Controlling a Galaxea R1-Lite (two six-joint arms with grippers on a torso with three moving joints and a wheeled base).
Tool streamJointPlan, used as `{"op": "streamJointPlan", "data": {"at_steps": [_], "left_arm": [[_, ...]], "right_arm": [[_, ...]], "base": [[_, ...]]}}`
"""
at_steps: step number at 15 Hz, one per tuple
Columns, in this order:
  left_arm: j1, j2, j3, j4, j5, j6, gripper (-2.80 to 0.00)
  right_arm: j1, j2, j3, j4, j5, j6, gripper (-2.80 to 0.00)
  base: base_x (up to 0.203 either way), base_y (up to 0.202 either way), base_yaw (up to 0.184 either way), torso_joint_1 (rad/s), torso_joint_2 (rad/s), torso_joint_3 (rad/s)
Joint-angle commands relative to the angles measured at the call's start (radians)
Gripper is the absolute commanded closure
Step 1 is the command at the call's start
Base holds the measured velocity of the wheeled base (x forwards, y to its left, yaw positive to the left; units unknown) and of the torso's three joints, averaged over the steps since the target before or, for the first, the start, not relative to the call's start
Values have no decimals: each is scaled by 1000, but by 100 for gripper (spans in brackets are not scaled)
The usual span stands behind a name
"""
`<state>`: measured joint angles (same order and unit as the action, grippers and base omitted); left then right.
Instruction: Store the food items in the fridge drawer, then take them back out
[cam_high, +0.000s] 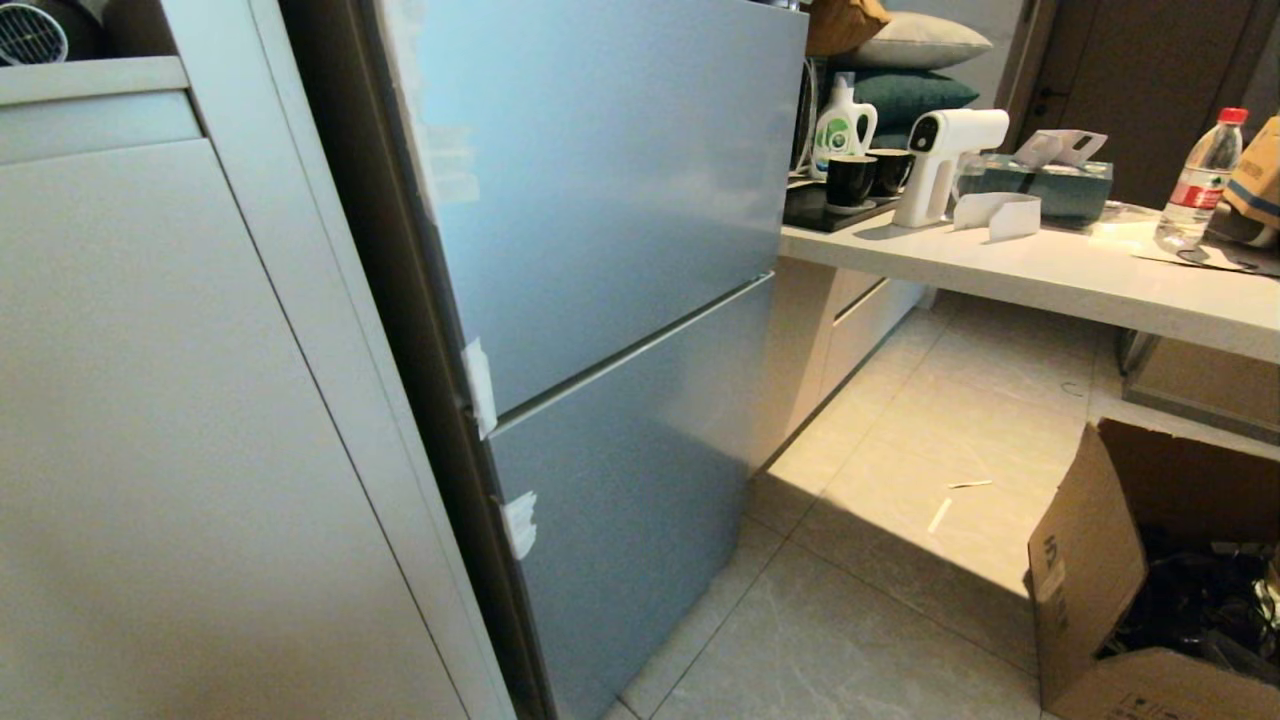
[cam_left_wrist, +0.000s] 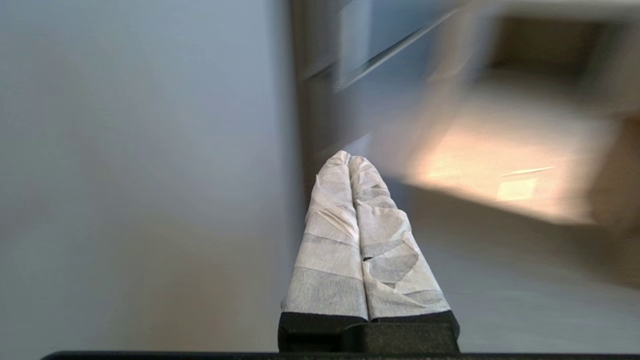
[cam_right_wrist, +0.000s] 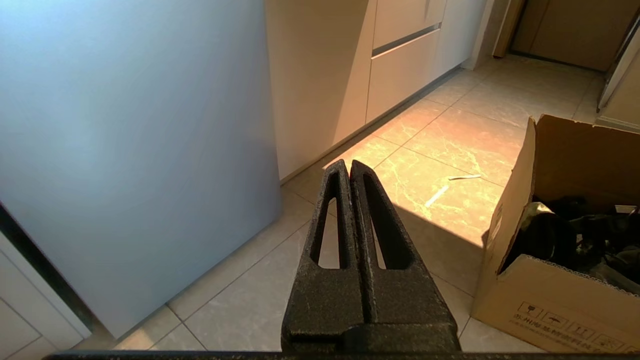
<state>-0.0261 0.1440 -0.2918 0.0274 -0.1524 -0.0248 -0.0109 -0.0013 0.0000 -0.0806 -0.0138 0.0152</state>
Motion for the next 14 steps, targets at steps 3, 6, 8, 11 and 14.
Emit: {"op": "streamJointPlan", "data": {"at_steps": [3,6,8,11,14], "left_arm": [[-116,508,-273,-7,-299,-100,0],[-251,809,-402,-59,-362,-120,0],[-312,989,-492,-129,-313,-106,0],[-446,1182,-679,-278,-4,-96,0],[-490,1230,-782,-329,155,-94,0]], "right_arm": [[0,1,31,-1,0,1,0],[0,1,31,-1,0,0,0],[0,1,31,-1,0,0,0],[0,1,31,-1,0,0,0],[0,0,31,-1,0,0,0]], "base": [[0,0,0,0,0,0],[0,0,0,0,0,0],[0,0,0,0,0,0],[0,0,0,0,0,0],[0,0,0,0,0,0]]}}
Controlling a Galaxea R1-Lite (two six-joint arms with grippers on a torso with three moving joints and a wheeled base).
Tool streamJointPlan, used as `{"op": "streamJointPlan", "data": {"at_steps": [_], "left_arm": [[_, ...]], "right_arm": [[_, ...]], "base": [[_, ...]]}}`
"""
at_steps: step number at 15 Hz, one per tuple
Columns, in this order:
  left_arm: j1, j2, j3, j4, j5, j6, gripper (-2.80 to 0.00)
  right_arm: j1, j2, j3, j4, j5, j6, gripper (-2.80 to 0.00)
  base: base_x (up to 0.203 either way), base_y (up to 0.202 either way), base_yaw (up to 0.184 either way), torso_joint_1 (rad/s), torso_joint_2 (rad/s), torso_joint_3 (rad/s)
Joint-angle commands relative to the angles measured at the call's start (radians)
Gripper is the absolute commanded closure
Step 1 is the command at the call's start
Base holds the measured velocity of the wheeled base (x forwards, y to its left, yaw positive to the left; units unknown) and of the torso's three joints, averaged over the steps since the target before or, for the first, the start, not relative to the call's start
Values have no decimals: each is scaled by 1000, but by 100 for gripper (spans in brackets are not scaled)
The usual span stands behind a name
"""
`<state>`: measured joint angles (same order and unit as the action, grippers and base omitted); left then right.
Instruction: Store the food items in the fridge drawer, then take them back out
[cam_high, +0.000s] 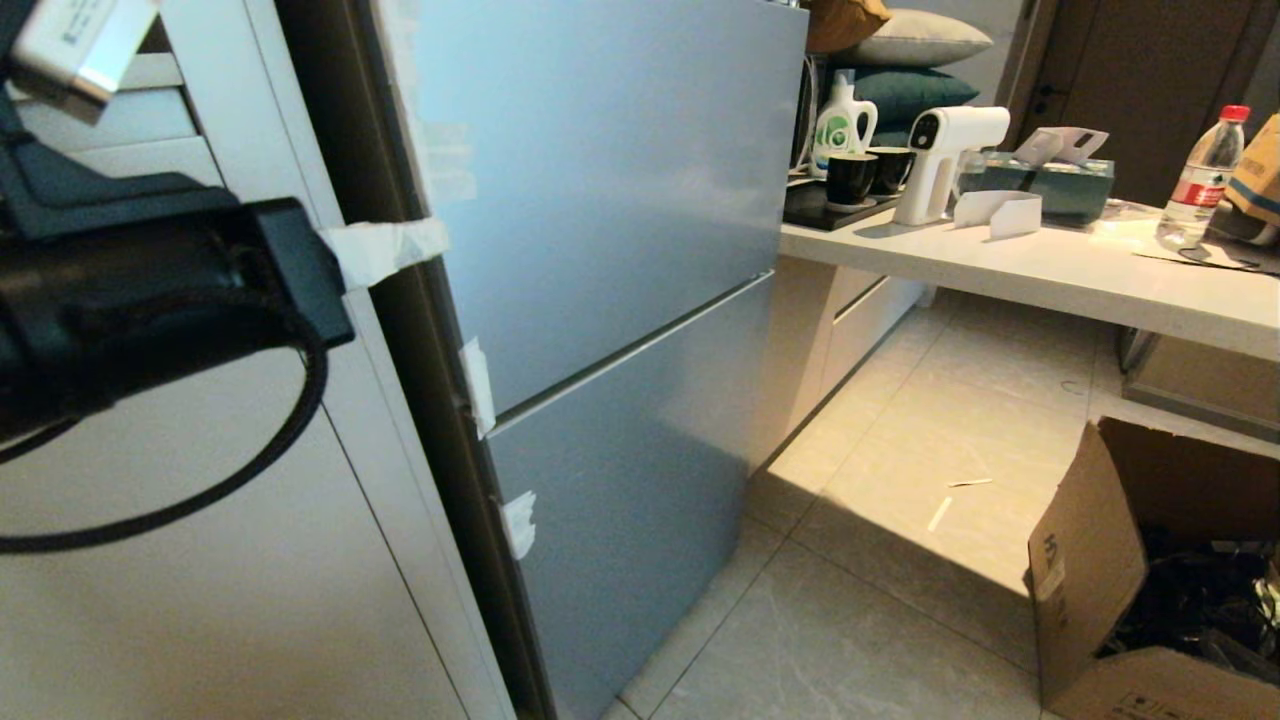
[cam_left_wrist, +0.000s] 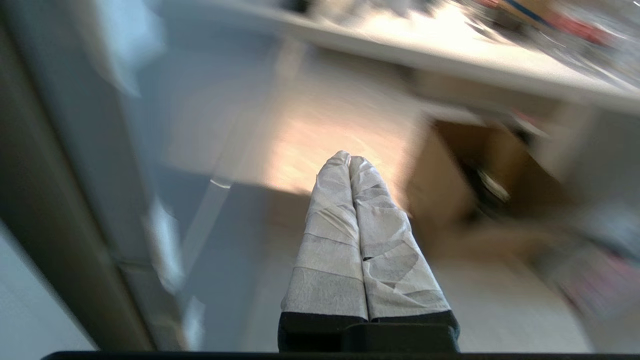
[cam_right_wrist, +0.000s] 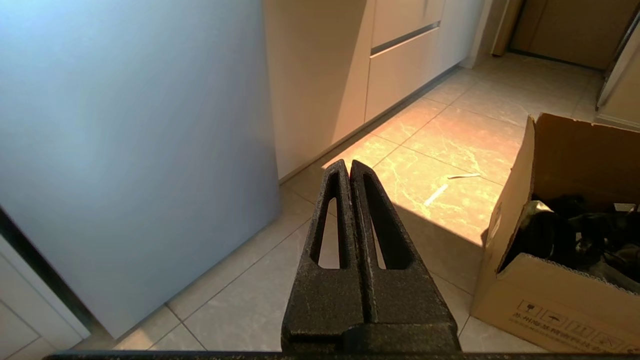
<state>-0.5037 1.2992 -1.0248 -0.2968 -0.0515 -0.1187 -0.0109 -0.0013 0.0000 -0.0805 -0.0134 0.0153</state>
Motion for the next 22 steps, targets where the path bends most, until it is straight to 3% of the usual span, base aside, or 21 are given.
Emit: {"op": "streamJointPlan", "data": {"at_steps": [1,6,11,20,22], "left_arm": [[3,85,-68,-1,57,0,0],[105,152,-172,2,60,2,0],[109,221,-273,-7,142,1,0],[126,247,-316,-8,153,1,0],[126,264,-339,-9,186,2,0]], "right_arm": [[0,1,31,-1,0,0,0],[0,1,31,-1,-2,3,0],[0,1,31,-1,-2,3,0],[0,1,31,-1,-2,3,0],[0,1,31,-1,-2,3,0]], "base": [[0,0,0,0,0,0],[0,0,0,0,0,0],[0,0,0,0,0,0],[0,0,0,0,0,0],[0,0,0,0,0,0]]}}
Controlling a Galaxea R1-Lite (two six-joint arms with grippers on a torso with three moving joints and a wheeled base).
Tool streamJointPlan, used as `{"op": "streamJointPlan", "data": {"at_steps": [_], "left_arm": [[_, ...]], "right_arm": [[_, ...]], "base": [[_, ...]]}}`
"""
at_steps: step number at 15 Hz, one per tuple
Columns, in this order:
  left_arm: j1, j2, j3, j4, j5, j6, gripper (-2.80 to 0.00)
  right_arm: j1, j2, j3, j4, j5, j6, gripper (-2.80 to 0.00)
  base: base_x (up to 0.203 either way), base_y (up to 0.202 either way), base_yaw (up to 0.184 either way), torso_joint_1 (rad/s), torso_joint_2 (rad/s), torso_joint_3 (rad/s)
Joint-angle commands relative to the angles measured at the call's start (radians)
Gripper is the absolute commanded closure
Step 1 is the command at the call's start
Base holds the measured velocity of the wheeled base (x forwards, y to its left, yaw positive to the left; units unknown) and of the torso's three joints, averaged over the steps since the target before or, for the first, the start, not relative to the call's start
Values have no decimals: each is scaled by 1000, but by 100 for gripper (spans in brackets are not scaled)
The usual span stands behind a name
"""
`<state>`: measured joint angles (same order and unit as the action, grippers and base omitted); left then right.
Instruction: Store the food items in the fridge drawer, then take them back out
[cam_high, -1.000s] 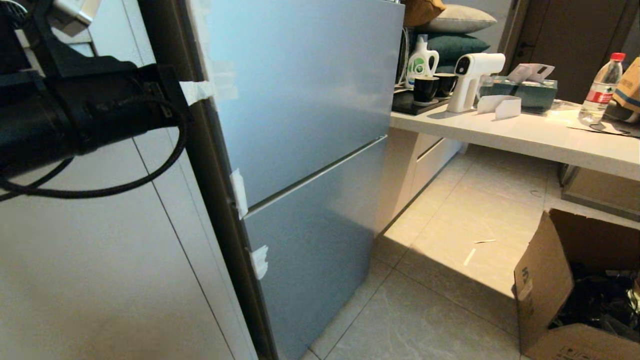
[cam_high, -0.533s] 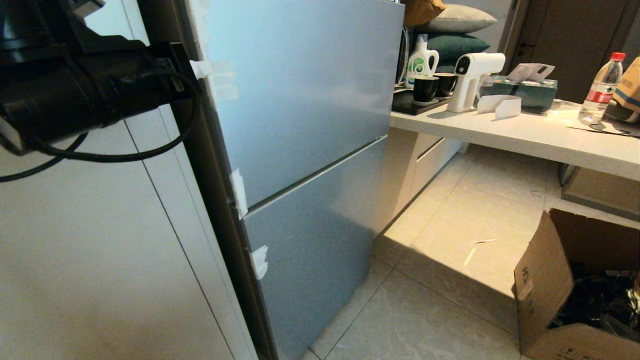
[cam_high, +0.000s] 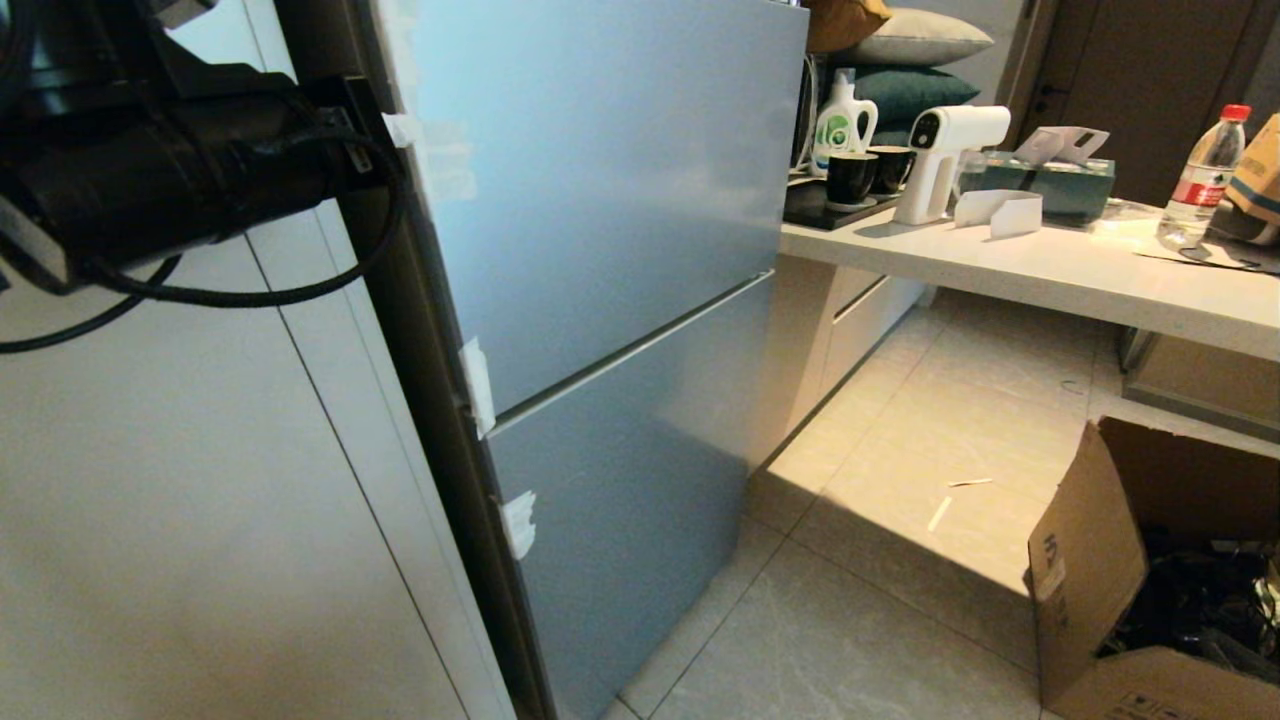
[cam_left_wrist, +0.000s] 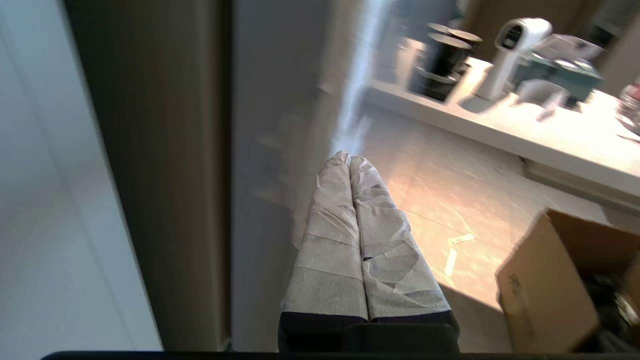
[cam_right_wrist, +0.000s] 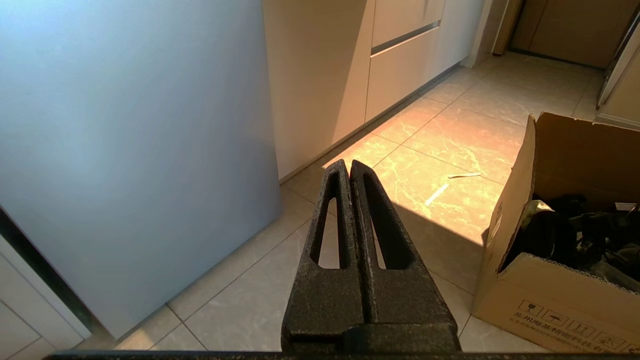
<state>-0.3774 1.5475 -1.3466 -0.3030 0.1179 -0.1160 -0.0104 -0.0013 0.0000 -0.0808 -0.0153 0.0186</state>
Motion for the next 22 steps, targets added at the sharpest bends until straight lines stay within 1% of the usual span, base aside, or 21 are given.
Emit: {"op": "streamJointPlan", "data": {"at_steps": [1,10,13,14,15,19,22], "left_arm": [[0,21,-25,-2,27,-1,0],[5,19,-28,-2,29,-2,0],[6,-1,-10,-2,28,-4,0],[17,-2,-9,-2,26,-4,0],[28,0,-12,-2,24,-4,0],[34,26,-16,-4,26,-4,0],[34,63,-50,-5,33,-1,0]], "right_arm": [[0,1,31,-1,0,0,0],[0,1,31,-1,0,1,0],[0,1,31,-1,0,0,0],[0,1,31,-1,0,1,0],[0,1,31,-1,0,0,0],[0,1,31,-1,0,1,0],[0,1,31,-1,0,1,0]], "base": [[0,0,0,0,0,0],[0,0,0,0,0,0],[0,0,0,0,0,0],[0,0,0,0,0,0],[0,0,0,0,0,0],[0,0,0,0,0,0],[0,0,0,0,0,0]]}}
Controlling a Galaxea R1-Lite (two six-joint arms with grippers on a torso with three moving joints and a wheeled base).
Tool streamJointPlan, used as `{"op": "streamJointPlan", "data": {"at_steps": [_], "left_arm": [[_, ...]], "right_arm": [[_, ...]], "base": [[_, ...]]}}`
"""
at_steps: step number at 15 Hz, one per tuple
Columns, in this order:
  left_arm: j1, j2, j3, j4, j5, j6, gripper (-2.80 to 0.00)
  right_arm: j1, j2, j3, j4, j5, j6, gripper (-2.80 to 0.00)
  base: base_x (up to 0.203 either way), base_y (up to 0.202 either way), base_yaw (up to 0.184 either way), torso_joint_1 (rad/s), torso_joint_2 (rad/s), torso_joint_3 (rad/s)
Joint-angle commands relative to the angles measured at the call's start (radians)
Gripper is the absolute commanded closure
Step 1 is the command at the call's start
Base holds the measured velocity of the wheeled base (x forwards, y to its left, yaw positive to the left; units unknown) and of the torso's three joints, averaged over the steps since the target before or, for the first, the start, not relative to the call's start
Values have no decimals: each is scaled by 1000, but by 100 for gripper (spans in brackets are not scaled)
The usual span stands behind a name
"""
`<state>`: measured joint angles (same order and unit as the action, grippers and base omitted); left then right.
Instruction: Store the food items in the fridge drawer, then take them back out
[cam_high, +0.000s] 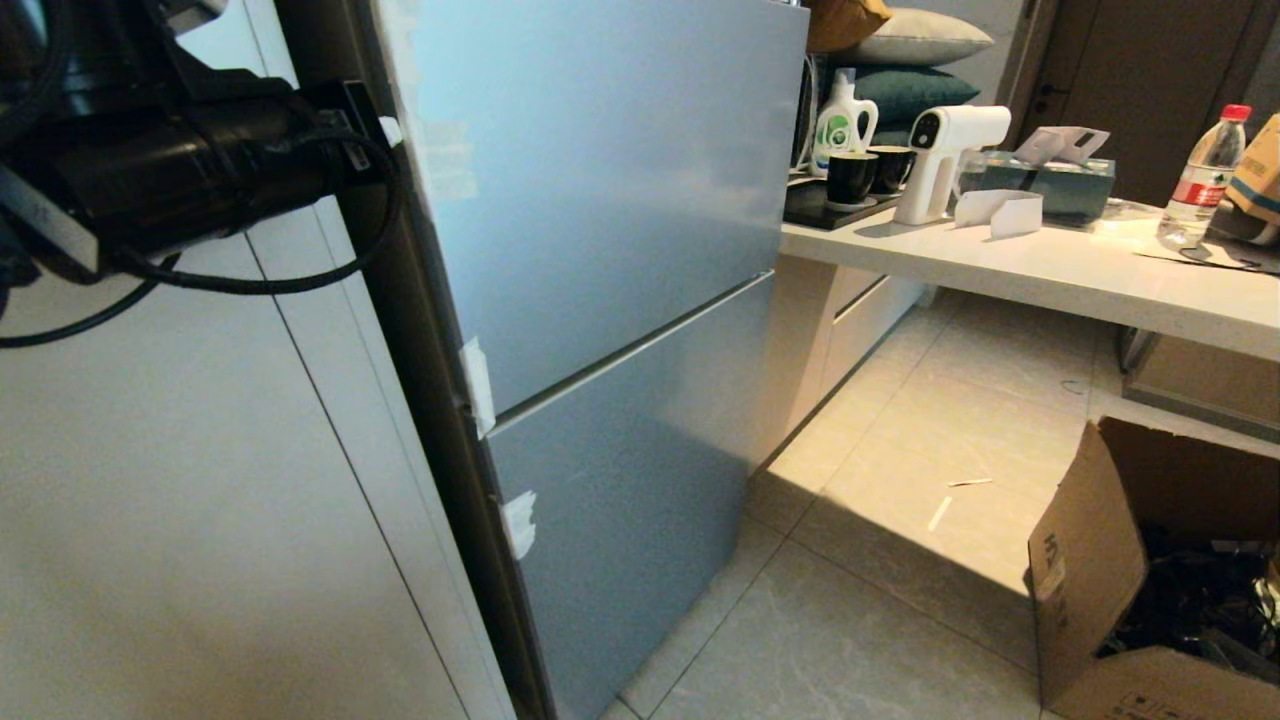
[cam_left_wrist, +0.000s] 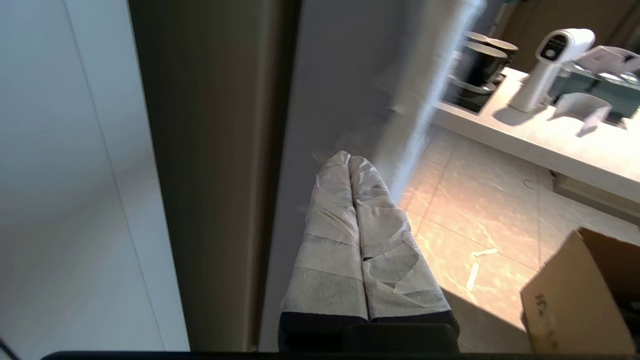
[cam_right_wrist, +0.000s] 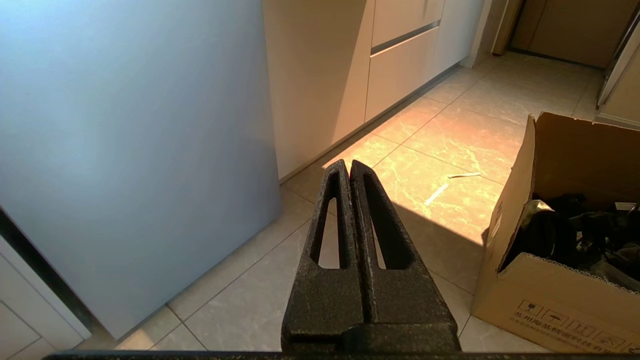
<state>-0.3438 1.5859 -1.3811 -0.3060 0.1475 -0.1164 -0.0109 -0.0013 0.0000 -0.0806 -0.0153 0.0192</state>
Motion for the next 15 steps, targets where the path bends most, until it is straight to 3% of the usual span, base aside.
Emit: {"op": "streamJointPlan", "data": {"at_steps": [1,3,8,11,15], "left_arm": [[-1,42,-41,-2,23,0,0],[-1,60,-67,-1,61,-3,0],[-11,43,-56,-2,49,-9,0],[-52,31,-18,-67,-23,-26,0],[-124,28,56,-146,-37,-28,0]], "right_arm": [[0,1,31,-1,0,1,0],[0,1,31,-1,0,0,0],[0,1,31,-1,0,0,0],[0,1,31,-1,0,1,0],[0,1,31,-1,0,1,0]], "base": [[0,0,0,0,0,0],[0,0,0,0,0,0],[0,0,0,0,0,0],[0,0,0,0,0,0],[0,0,0,0,0,0]]}}
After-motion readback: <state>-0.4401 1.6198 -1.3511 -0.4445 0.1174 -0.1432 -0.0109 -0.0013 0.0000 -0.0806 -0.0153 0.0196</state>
